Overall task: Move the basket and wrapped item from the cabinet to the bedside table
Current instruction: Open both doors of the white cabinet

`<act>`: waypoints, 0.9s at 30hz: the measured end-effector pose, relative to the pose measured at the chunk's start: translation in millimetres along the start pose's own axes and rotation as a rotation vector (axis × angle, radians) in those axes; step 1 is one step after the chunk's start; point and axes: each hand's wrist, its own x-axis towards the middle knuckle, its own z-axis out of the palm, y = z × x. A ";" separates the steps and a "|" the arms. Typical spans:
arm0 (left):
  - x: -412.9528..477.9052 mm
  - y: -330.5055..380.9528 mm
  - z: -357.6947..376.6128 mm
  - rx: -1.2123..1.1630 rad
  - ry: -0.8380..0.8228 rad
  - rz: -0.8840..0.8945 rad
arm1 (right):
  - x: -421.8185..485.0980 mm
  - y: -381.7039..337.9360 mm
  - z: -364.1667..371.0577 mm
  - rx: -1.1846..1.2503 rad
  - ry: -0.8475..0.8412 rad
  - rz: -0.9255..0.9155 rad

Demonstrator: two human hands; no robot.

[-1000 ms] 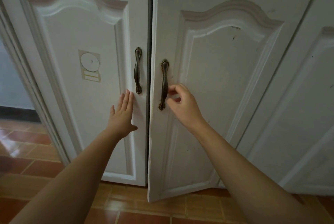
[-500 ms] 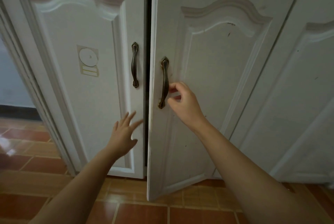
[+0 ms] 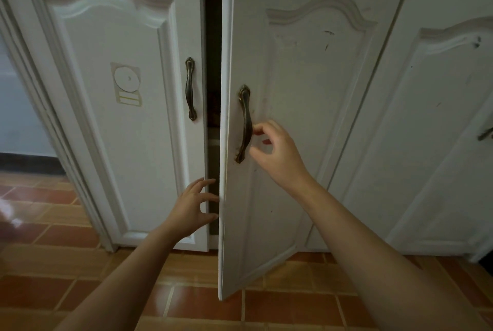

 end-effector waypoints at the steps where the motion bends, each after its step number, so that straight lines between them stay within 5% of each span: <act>1: -3.0 3.0 0.4 -0.003 0.000 -0.002 | -2.7 -0.4 -1.9 -0.003 0.000 0.001; 11: -36.1 47.7 20.1 -0.297 -0.047 -0.147 | -37.2 -8.6 -26.3 -0.085 0.033 0.000; 27: -41.5 108.2 43.8 -0.185 -0.255 0.100 | -98.5 -9.4 -83.1 -0.206 0.136 0.032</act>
